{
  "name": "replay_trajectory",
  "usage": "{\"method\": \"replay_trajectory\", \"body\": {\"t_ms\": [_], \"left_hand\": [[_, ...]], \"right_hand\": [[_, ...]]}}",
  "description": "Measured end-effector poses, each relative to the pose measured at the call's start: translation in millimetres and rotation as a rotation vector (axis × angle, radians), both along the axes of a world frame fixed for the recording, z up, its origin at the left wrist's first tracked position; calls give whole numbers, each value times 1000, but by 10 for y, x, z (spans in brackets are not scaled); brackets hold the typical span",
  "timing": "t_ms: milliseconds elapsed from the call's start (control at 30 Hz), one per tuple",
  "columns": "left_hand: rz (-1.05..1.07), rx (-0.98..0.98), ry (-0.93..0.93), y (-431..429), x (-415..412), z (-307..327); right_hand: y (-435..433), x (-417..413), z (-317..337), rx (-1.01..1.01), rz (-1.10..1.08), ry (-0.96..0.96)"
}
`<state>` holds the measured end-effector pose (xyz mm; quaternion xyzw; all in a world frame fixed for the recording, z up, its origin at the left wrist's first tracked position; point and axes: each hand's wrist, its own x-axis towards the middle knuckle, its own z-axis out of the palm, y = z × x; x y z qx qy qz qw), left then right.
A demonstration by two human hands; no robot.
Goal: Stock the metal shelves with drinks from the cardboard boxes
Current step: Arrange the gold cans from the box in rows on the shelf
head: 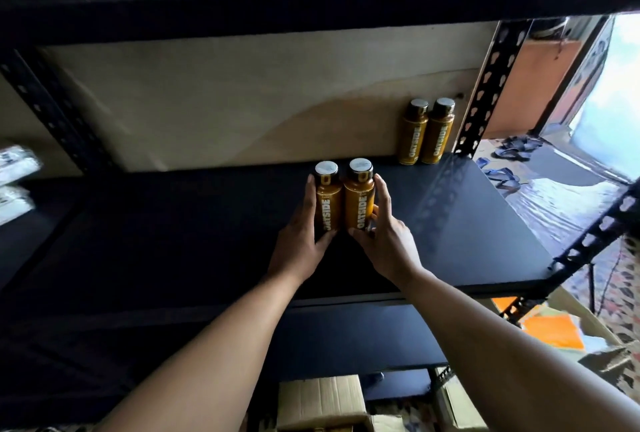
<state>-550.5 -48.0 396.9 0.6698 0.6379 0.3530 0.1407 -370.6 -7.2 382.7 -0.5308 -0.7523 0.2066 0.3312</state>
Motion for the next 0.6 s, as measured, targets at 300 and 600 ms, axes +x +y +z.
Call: {"method": "replay_trajectory", "body": {"t_ms": [300, 600], "left_hand": [[-2, -14, 30, 483, -69, -30], [-15, -7, 73, 831, -196, -54]], "right_hand": [[427, -125, -25, -4, -53, 9], [812, -209, -73, 39, -3, -2]]}}
